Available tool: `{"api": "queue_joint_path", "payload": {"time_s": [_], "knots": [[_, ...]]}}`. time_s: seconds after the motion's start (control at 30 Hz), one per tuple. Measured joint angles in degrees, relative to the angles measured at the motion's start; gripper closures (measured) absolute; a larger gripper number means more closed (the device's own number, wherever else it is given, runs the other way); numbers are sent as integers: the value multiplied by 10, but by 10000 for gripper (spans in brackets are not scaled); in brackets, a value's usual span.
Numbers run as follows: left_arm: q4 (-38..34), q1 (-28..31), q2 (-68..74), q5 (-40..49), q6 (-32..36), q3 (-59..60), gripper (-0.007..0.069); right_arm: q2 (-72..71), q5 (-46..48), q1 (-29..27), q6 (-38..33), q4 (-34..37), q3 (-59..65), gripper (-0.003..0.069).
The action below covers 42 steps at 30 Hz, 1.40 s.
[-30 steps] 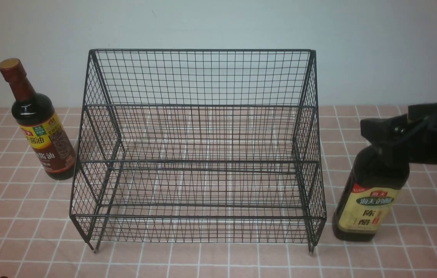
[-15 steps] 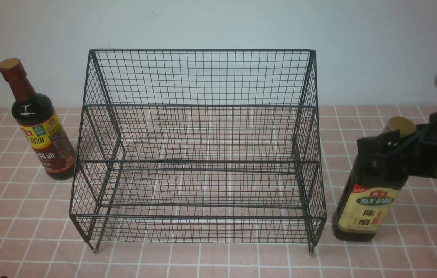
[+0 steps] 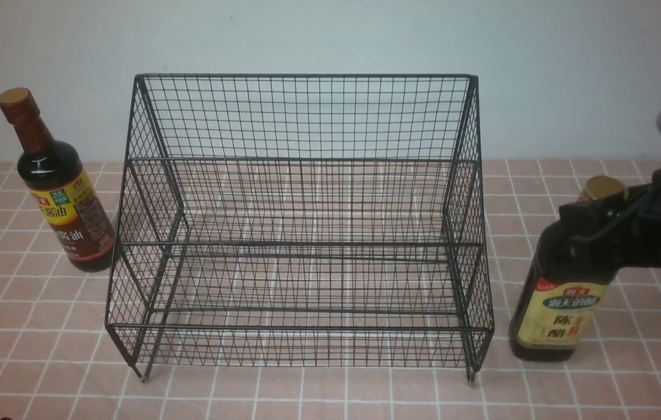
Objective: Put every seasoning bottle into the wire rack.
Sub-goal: Use the right arm to grab the condiment bottle closest to it, then use the right arm to put the condiment bottle back on the shelf
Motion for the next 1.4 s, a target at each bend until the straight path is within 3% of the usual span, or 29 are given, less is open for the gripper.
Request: {"api": "queue_joint_path", "payload": {"time_s": [0.33,0.63,0.93,1.07,1.4], "knots": [[0,0,0,0,0,0,631,-68,125,0,-3,-29,-192,326],[0,0,0,0,0,0,631,-72,149,0,-24,22,-299,326],[0,0,0,0,0,0,631,-37,134,0,-108,188,-305,326],[0,0,0,0,0,0,631,12,114,0,-192,302,-305,326],[0,0,0,0,0,0,631,86,54,1,-338,490,-305,326]]}}
